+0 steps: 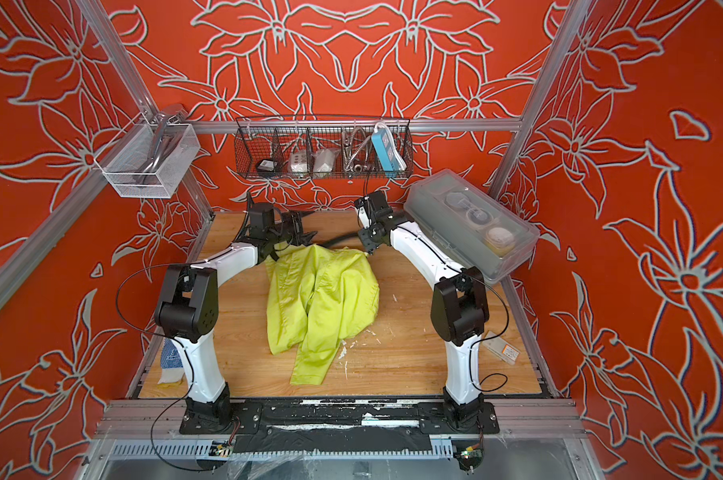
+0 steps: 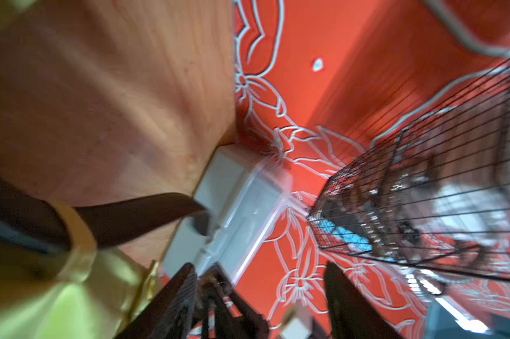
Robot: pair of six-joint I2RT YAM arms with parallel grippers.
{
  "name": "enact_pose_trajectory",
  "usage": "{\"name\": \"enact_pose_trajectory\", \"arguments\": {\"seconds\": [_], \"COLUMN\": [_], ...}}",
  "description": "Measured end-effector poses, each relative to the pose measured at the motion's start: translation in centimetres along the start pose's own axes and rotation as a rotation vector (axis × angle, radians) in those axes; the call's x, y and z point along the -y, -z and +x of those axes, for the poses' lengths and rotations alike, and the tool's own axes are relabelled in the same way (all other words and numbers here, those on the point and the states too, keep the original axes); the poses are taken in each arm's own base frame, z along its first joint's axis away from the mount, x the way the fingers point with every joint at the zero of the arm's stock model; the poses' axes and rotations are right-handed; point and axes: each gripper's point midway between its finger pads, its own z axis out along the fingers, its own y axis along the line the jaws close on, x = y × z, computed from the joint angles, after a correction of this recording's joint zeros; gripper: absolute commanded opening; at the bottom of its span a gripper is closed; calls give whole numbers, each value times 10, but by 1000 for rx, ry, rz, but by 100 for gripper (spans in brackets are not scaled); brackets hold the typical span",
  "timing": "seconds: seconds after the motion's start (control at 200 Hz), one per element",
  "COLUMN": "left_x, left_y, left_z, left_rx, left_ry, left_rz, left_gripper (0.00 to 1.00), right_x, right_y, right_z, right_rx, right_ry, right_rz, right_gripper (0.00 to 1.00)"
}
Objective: Remove the belt from the trousers
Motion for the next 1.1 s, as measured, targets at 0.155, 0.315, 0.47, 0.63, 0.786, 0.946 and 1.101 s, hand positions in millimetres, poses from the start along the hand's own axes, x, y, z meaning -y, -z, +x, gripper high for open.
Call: {"name": "enact_pose_trajectory", "arguments": {"seconds": [0.155,0.315,0.47,0.63,0.786,0.946,1.101], "left_x": [-3,-28,-83,-154,-217,-259,-267], "left_y": [2,40,71,70,41,6,-8], "left_z": [50,126,174,165,137,126,128], "left_rx": [-135,-288,-434,-503,-525,-522,-497], "left_ry": [-283,-551,-665,-677,-652,-680,-643], "left_rz": [-175,-330,-470,-644,-802,-903,-849], "left_gripper": [45,30,19,0,0,0,0], "right_x": [1,1,1,-1,-8,-21,-23], "right_y": [8,5,-1,-6,1,20,54], "right_z": [-13,-22,-28,-35,-50,-70,-95], "right_rx": [23,24,19,11,40,74,140], "right_ry": [-3,-2,-1,-2,-12,-42,-100], "right_rz": [0,0,-2,-11,-30,-81,-128], "right_gripper": [0,0,0,0,0,0,0]}}
